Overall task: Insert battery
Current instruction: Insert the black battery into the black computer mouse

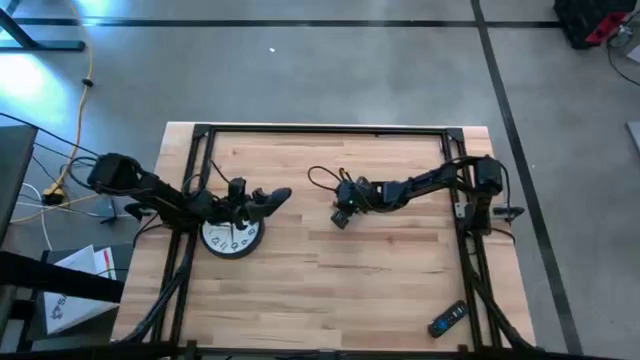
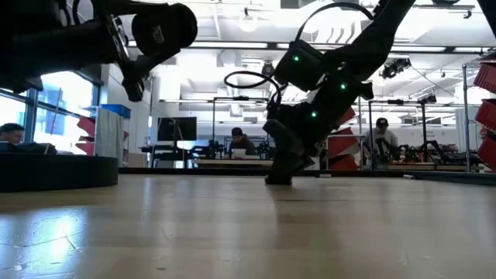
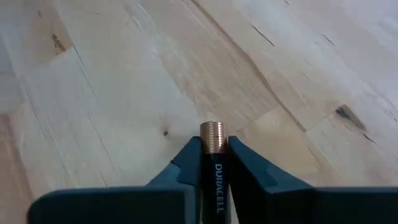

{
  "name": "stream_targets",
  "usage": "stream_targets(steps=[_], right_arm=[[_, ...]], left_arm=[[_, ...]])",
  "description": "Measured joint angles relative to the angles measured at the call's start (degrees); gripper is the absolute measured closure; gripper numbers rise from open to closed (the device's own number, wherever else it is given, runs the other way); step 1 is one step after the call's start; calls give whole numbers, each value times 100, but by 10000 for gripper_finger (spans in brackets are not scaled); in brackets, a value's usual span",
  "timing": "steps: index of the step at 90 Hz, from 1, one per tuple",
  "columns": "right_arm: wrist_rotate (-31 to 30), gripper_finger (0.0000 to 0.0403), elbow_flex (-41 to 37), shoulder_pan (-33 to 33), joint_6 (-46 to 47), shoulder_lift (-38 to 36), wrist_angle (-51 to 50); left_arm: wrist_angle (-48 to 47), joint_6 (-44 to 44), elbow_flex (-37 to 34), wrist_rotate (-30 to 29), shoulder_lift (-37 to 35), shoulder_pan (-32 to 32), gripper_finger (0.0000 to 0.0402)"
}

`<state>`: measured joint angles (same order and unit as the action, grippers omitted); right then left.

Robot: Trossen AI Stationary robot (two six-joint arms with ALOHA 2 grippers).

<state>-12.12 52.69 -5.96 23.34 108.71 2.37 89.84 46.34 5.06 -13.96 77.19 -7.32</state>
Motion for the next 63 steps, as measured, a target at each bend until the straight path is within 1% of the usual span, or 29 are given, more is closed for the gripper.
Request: stream_targets(steps=[9, 18, 23, 40, 50, 63], right_arm=[[-7, 376, 0, 0, 19, -2, 0], [-6, 364, 0, 0, 21, -2, -1], [-6, 360, 0, -2, 27, -2, 0], [-8, 357, -2, -1, 80, -2, 0], [-6, 356, -2, -2, 82, -2, 0], [-10, 356, -2, -1, 84, -2, 0]], left_arm=[[-290, -25, 2, 13, -6, 99, 153], [-931, -168, 2, -12, -2, 242, 153], [-1405, -386, 2, -51, -2, 347, 153], [-2584, -1796, 196, -307, 0, 468, 153], [-3360, -2716, 518, -389, 0, 419, 153], [-4803, -3840, 1162, -798, 0, 188, 153]])
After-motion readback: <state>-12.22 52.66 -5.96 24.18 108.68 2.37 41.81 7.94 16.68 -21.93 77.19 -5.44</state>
